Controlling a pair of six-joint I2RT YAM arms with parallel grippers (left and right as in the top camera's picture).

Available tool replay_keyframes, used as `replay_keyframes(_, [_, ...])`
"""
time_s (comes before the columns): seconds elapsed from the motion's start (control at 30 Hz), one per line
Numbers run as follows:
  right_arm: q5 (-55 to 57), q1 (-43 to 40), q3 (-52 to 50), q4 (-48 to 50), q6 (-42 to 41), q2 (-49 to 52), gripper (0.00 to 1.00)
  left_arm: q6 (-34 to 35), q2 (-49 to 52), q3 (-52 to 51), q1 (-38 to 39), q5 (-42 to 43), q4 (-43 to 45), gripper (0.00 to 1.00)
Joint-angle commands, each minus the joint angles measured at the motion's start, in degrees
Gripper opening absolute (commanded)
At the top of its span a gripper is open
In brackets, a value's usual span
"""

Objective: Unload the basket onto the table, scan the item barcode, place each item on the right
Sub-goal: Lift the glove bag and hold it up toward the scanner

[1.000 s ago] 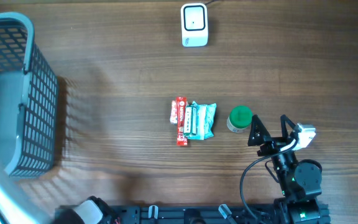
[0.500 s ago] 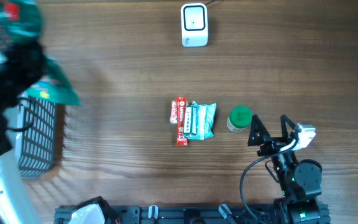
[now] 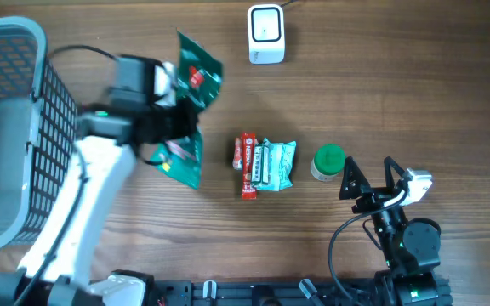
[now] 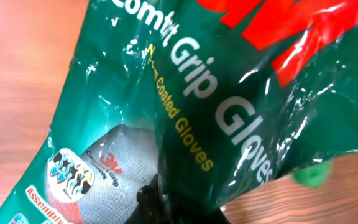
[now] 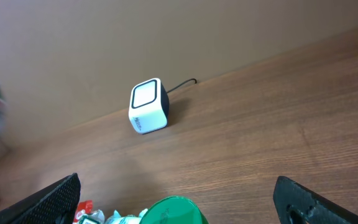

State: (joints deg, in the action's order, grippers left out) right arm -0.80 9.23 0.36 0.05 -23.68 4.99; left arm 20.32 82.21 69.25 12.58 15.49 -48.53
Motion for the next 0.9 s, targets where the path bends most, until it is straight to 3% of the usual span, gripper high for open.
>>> replay_keyframes(0.0, [0.8, 0.2, -0.1, 0.3, 1.0, 0.3, 1.00, 4.6, 3.3, -6.8, 5.2, -6.4, 5.4, 0.04])
replay_keyframes(0.3, [0.8, 0.2, -0.1, 0.3, 1.0, 0.3, 1.00, 4.6, 6.8, -9.0, 7.9, -8.4, 9.4, 0.04])
replay_keyframes(0.43, [0.8, 0.2, -0.1, 0.3, 1.0, 0.3, 1.00, 5.7, 6.8, -8.9, 7.9, -13.8, 9.6, 0.04])
replay_keyframes(0.57, [0.8, 0.2, -0.1, 0.3, 1.0, 0.3, 1.00, 5.7, 6.8, -8.9, 7.9, -11.3, 11.3, 0.04])
replay_keyframes(0.7, [0.8, 0.2, -0.1, 0.3, 1.0, 0.3, 1.00, 5.6, 5.9, -8.1, 5.6, -1.2, 13.0, 0.04])
replay_keyframes(0.87, [0.8, 0.2, -0.1, 0.3, 1.0, 0.3, 1.00, 3.9, 5.2, -5.9, -2.1, 31.3, 15.7, 0.04])
